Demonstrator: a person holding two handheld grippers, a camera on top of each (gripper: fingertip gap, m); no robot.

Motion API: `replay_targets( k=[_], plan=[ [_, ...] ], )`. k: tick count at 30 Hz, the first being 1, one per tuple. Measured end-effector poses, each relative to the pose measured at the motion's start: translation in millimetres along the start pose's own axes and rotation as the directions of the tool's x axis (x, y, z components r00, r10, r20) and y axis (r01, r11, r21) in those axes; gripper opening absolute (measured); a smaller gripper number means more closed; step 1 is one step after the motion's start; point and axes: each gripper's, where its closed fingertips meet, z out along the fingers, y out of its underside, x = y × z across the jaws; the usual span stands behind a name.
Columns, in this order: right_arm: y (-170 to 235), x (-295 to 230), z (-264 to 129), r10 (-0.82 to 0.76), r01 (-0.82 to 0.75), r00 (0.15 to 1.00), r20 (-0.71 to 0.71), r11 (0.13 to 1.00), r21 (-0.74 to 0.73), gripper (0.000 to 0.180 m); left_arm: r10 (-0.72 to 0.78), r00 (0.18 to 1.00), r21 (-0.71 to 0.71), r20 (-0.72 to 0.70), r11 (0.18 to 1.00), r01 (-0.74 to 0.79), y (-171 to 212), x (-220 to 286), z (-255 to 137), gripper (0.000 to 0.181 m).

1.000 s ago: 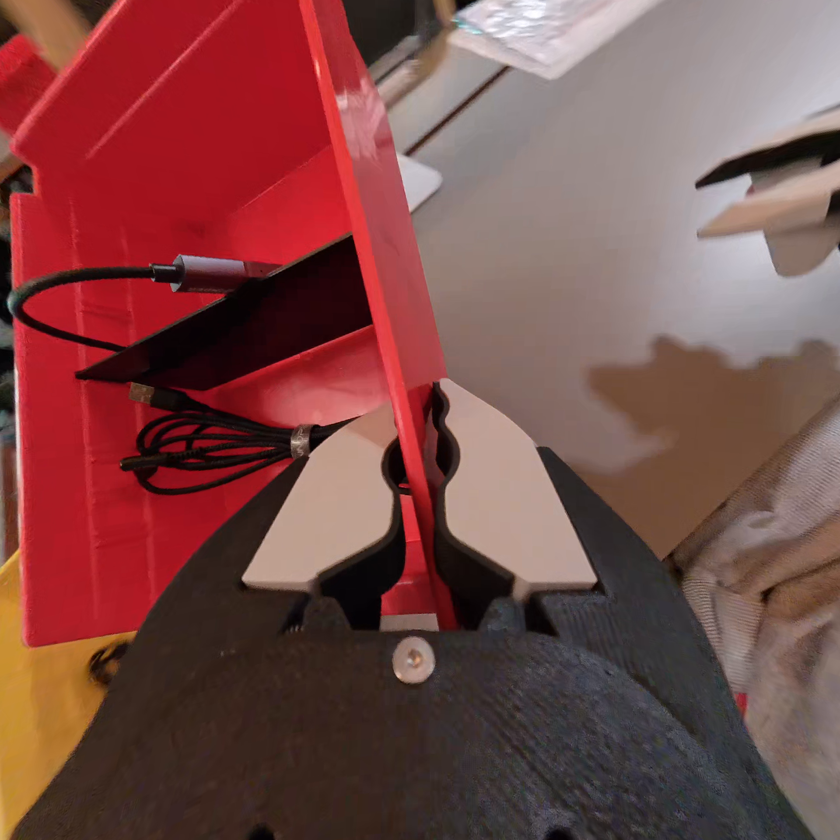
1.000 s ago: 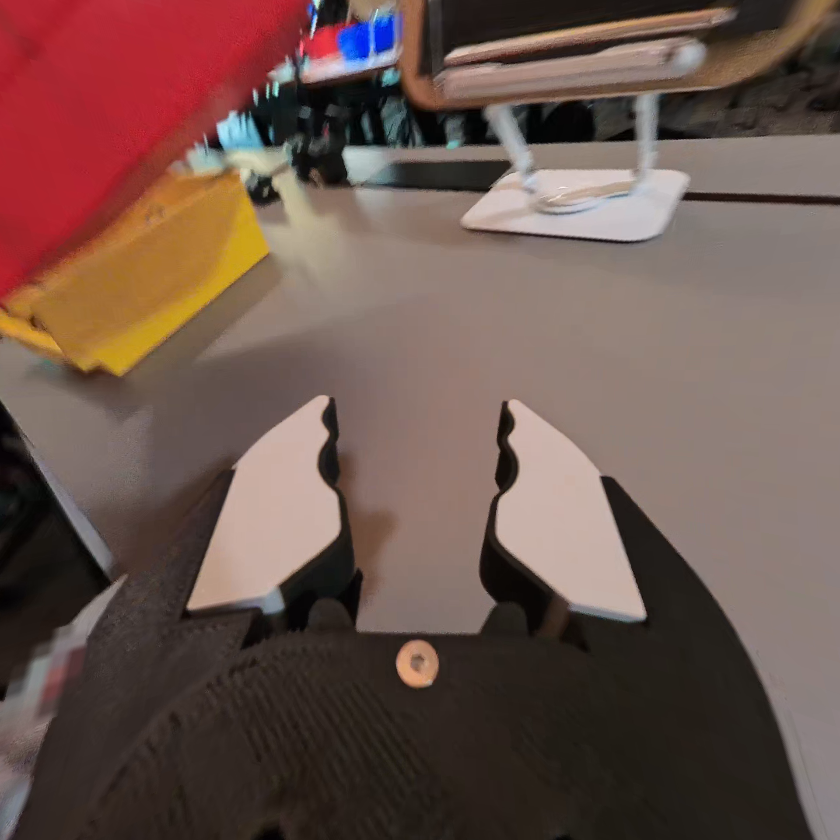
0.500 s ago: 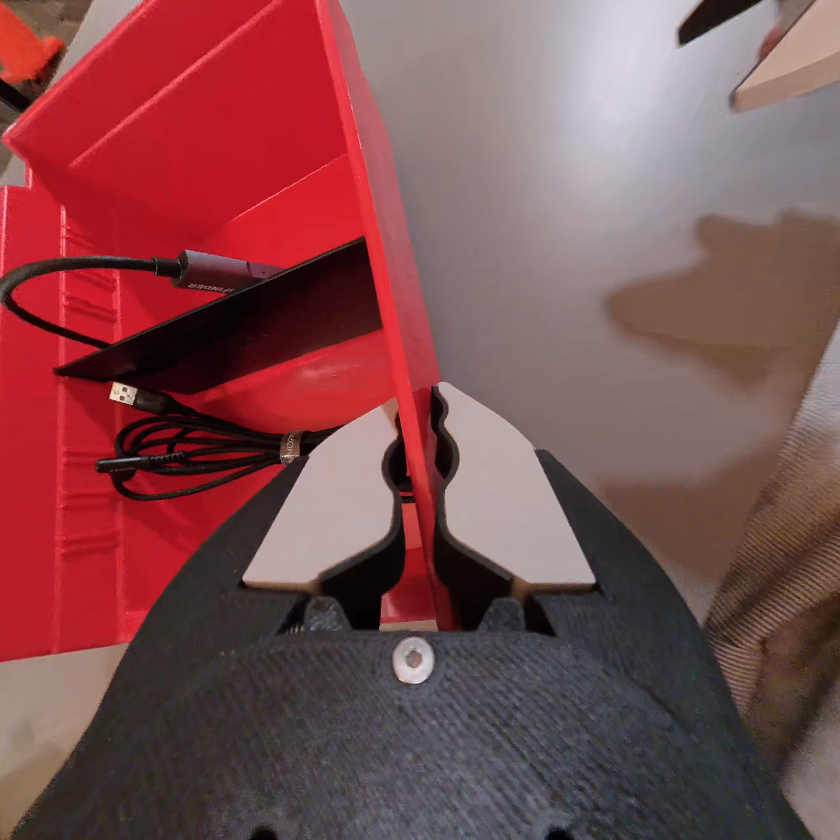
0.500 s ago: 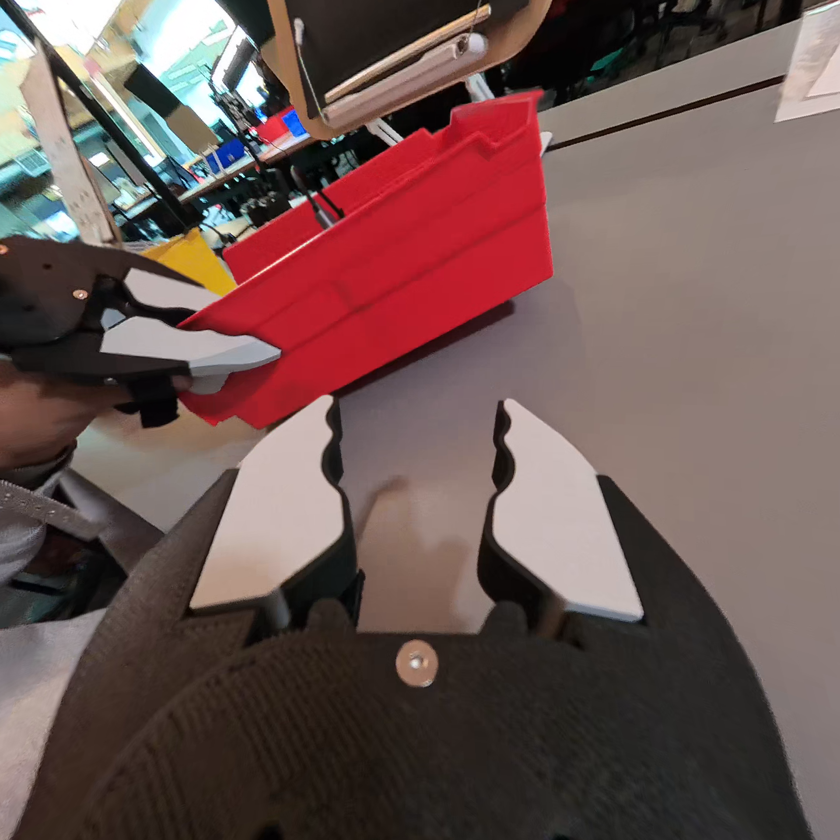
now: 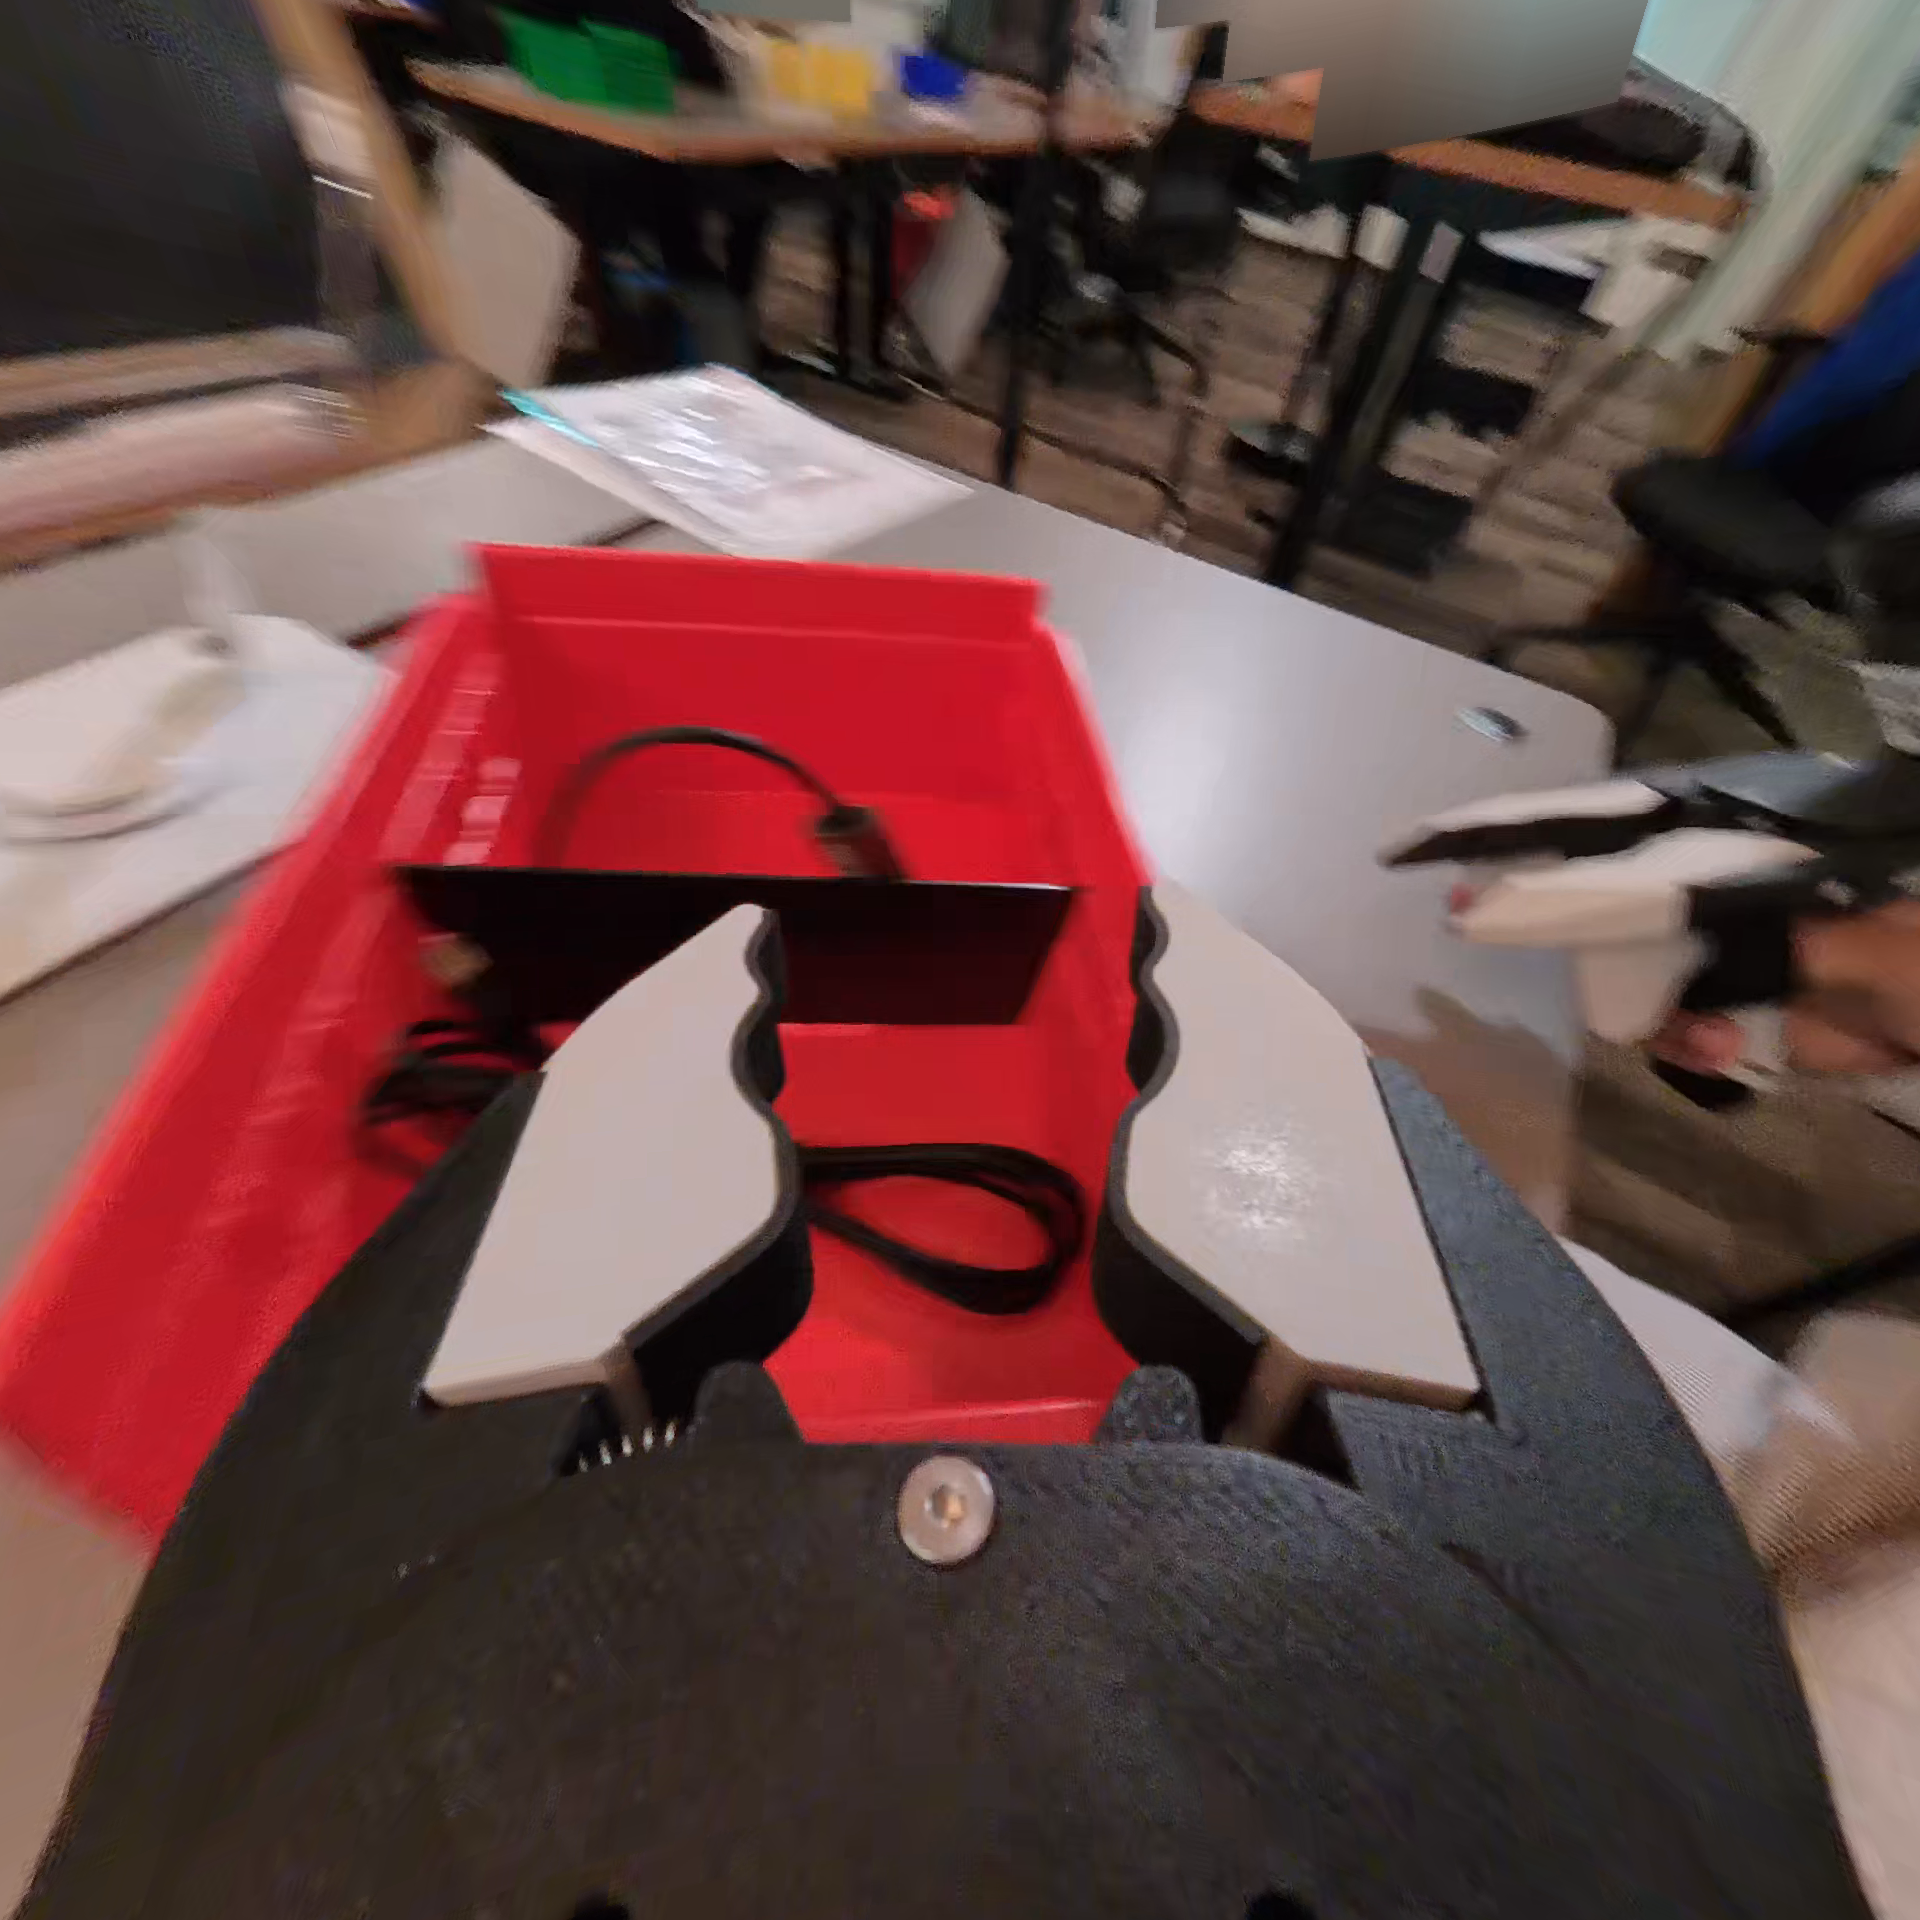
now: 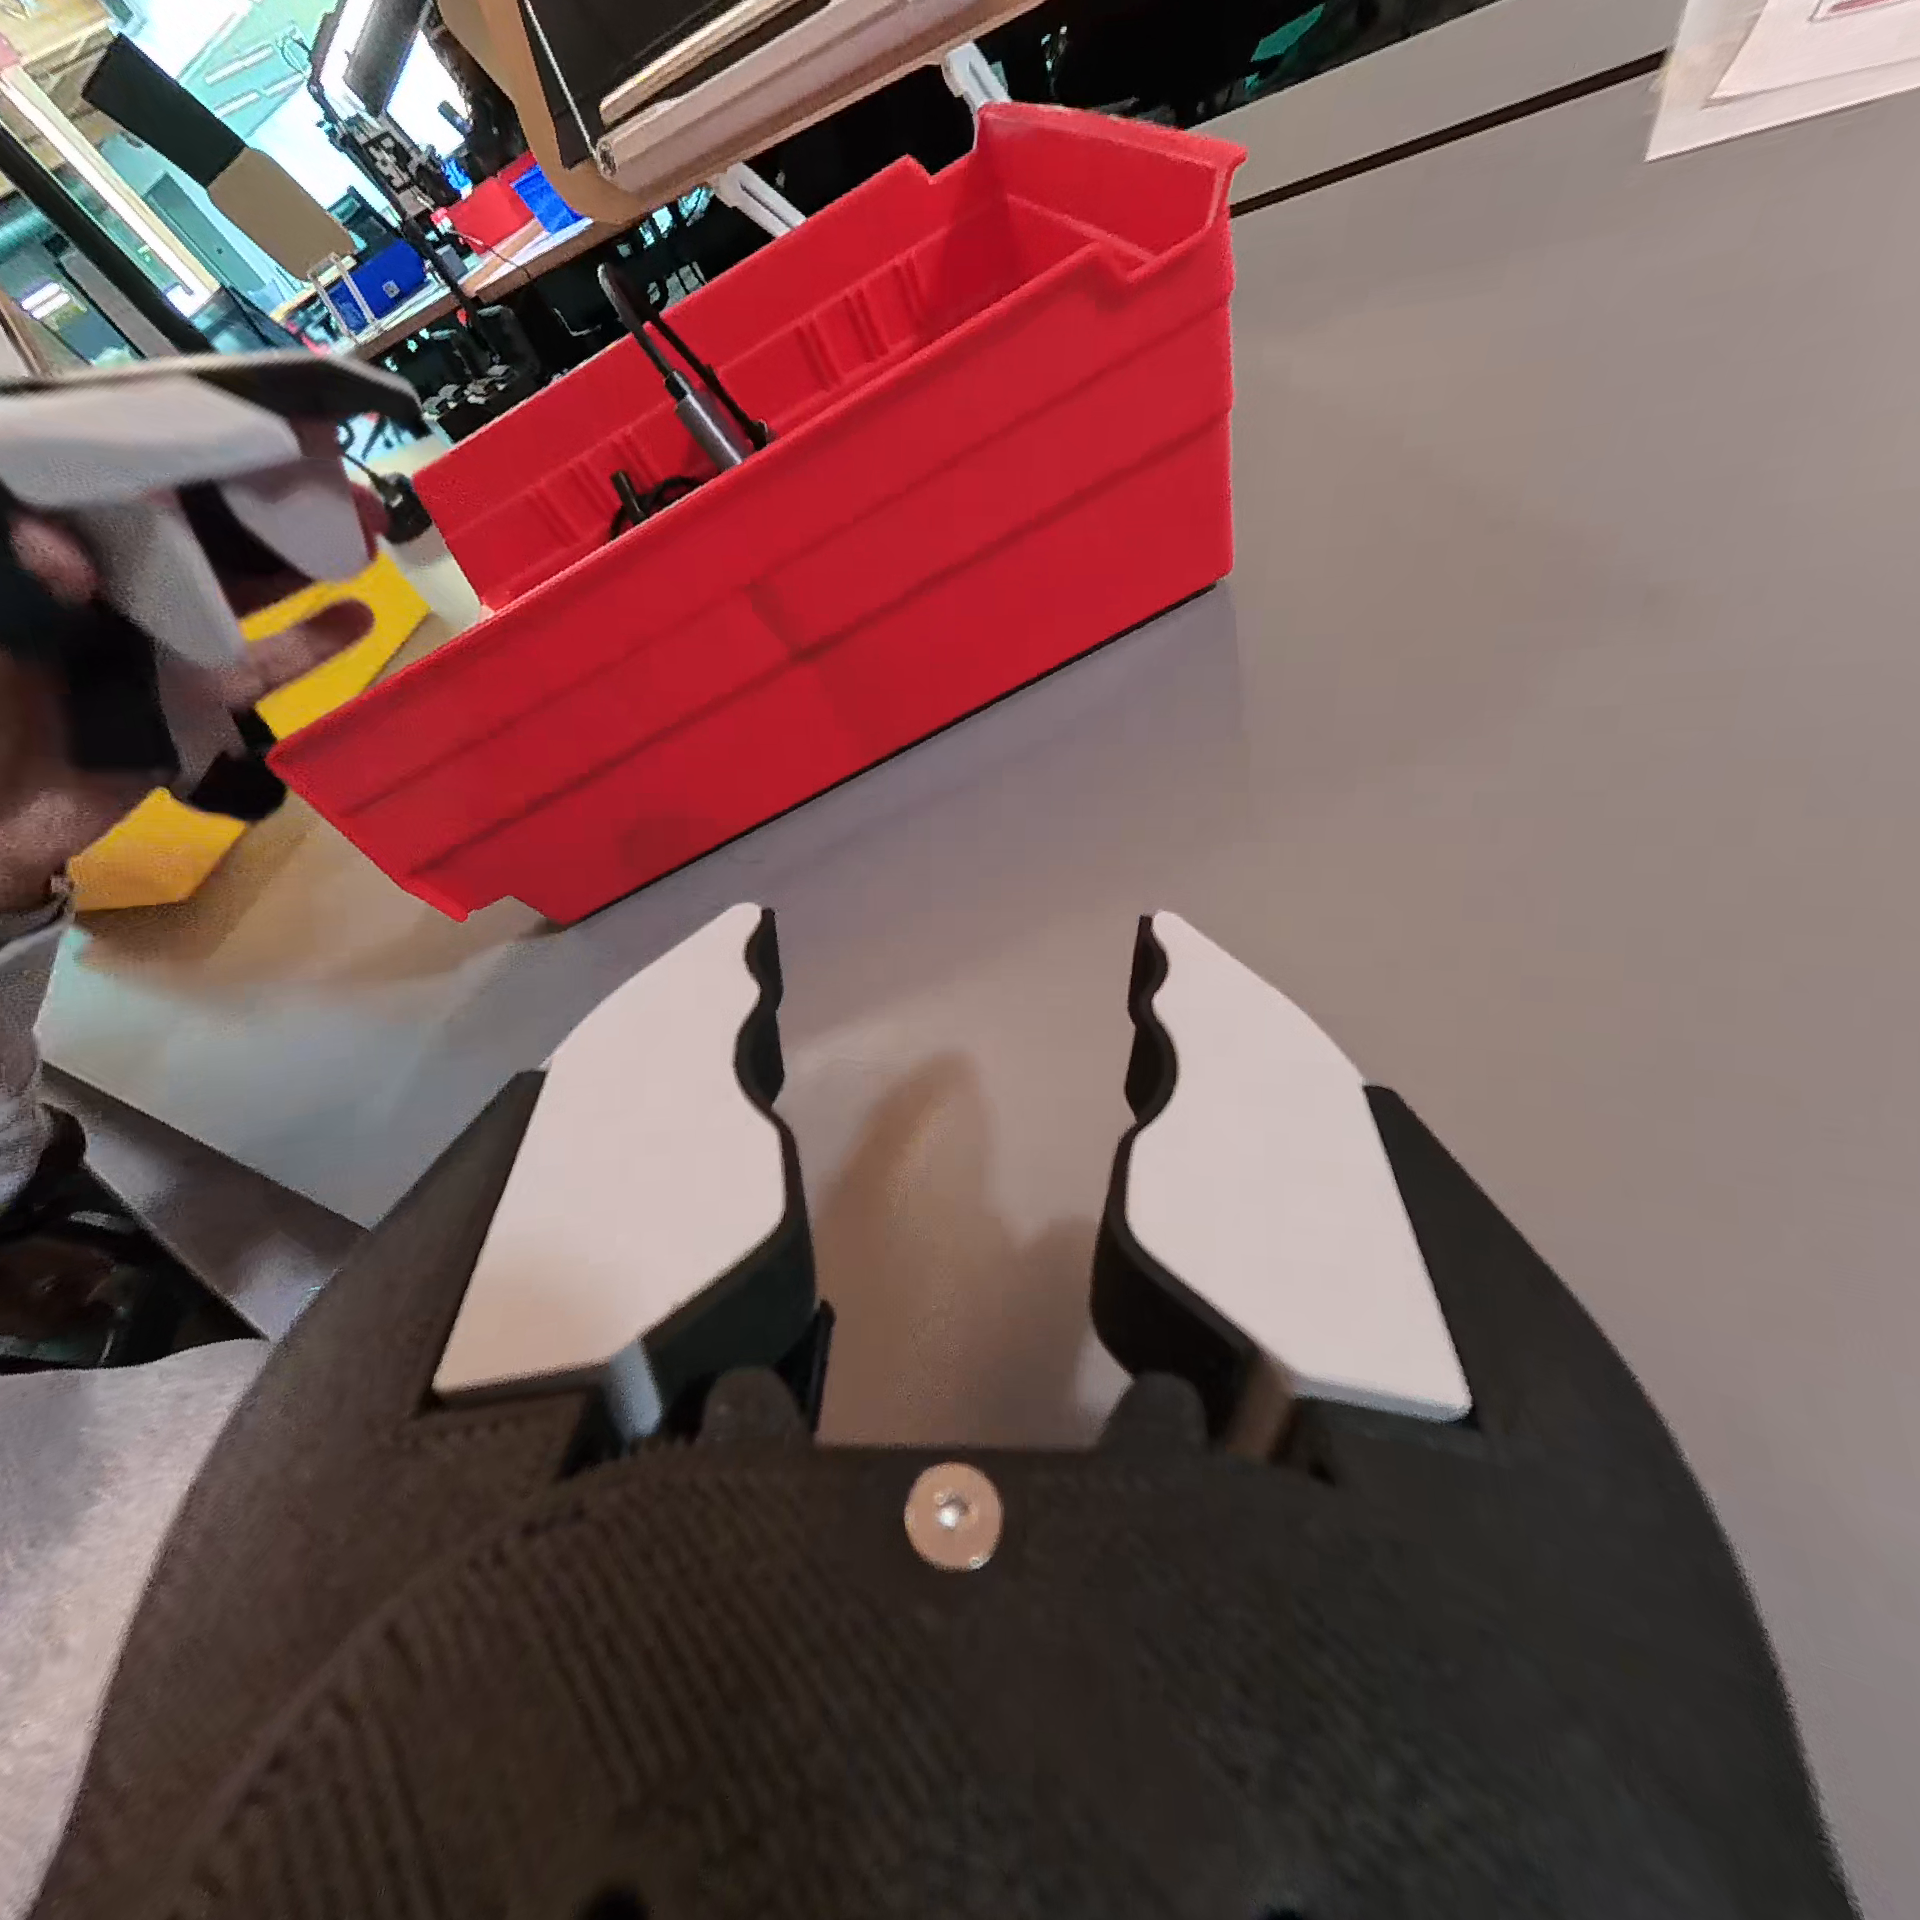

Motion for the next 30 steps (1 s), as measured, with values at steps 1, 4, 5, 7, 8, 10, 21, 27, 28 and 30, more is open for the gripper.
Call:
replay_targets(
  k=[1, 4, 5, 7, 8, 10, 21, 27, 28, 30],
  plan=[
    [0.5, -1.4, 1.1, -0.004, 0.004, 1.0, 0.005, 1.0, -0.004, 0.066, -0.006, 0.997, 0.029, 0.073, 1.0, 0.004, -3.5, -22.5, -9.7, 0.072],
    [1.1, -5.1, 5.0, -0.014, 0.014, 1.0, 0.019, 1.0, -0.014, 0.066, -0.016, 0.955, 0.079, 0.296, 0.997, -0.008, 0.9, -88.8, -39.9, 0.096],
    [1.5, -6.2, 6.6, -0.013, 0.014, 1.0, 0.025, 1.0, -0.018, 0.066, -0.017, 0.933, 0.078, 0.359, 0.997, -0.012, 7.3, -107.7, -47.8, 0.108],
    [2.0, -8.4, 10.2, -0.009, 0.01, 0.999, 0.039, 1.0, -0.026, 0.066, -0.02, 0.893, 0.038, 0.45, 0.999, 0.003, 28.5, -137.2, -57.7, 0.13],
    [2.2, -9.6, 12.1, -0.006, 0.007, 0.999, 0.047, 1.0, -0.03, 0.066, -0.022, 0.886, 0.007, 0.464, 1.0, 0.021, 41.3, -145.1, -58.5, 0.137],
    [2.7, -12.6, 15.8, -0.002, 0.005, 0.998, 0.062, 0.999, -0.038, 0.066, -0.056, 0.902, -0.024, 0.427, 0.997, 0.074, 63.8, -146.6, -52.2, 0.142],
    [-4.4, -27.6, 33.2, -0.03, 0.034, 0.993, 0.118, 0.999, -0.03, 0.065, -0.092, 0.993, -0.171, 0.079, 0.98, 0.104, 96.4, -69.7, -9.3, 0.103],
    [-54.9, -31.0, 12.4, -0.144, 0.118, 0.985, 0.091, 0.963, 0.243, 0.092, -0.27, 0.905, -0.231, -0.329, 0.952, 0.2, 100.5, 9.6, -9.7, 0.054],
    [-58.2, -32.2, 9.7, -0.152, 0.121, 0.983, 0.103, 0.958, 0.261, 0.093, -0.277, 0.891, -0.237, -0.36, 0.951, 0.2, 100.6, 17.3, -9.7, 0.054],
    [-51.9, -28.3, 14.1, -0.155, 0.13, 0.983, 0.102, 0.968, 0.214, 0.093, -0.266, 0.893, -0.229, -0.362, 0.954, 0.191, 99.8, 22.1, -8.7, 0.053]
  ],
)
